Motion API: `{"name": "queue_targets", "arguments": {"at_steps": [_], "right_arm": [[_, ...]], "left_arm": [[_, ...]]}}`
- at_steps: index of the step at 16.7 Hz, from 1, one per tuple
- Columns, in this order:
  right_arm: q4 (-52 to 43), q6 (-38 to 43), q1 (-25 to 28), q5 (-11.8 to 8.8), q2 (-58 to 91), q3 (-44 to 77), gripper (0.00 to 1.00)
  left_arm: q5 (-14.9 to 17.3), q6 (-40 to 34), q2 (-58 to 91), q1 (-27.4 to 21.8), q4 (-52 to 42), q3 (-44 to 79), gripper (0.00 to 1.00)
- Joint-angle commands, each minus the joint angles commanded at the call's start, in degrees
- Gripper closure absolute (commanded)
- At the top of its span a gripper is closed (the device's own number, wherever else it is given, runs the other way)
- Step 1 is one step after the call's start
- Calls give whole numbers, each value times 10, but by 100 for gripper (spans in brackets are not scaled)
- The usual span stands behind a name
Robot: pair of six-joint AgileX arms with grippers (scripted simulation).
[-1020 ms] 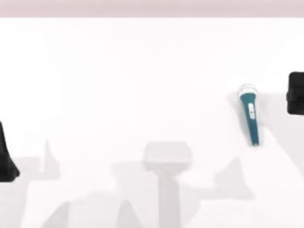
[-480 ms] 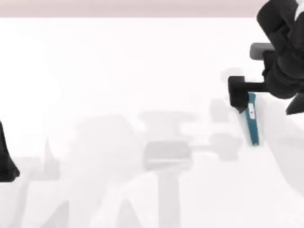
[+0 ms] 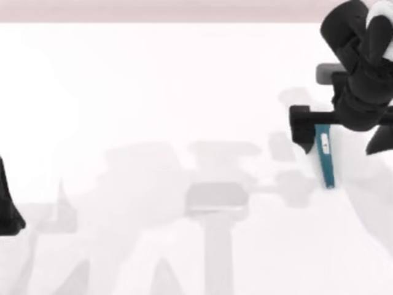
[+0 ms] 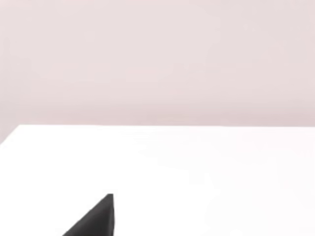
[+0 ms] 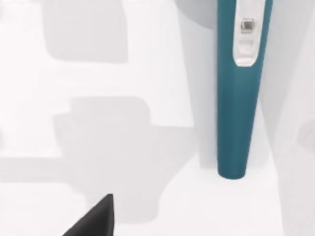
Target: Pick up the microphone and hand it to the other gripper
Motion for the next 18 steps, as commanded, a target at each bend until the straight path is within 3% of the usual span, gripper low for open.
{"name": "queue_targets", "arguments": {"at_steps": [3, 10, 15, 18], "right_arm": [[23, -1, 1, 0, 13, -11, 0], [181, -2, -1, 1, 99, -81, 0], [194, -3, -2, 1, 108, -88, 0], [194, -3, -2, 1, 108, -88, 23]], "left_arm": [[0, 0, 0, 0, 0, 0, 0], [0, 0, 0, 0, 0, 0, 0], [0, 0, 0, 0, 0, 0, 0], [0, 0, 0, 0, 0, 0, 0]]}}
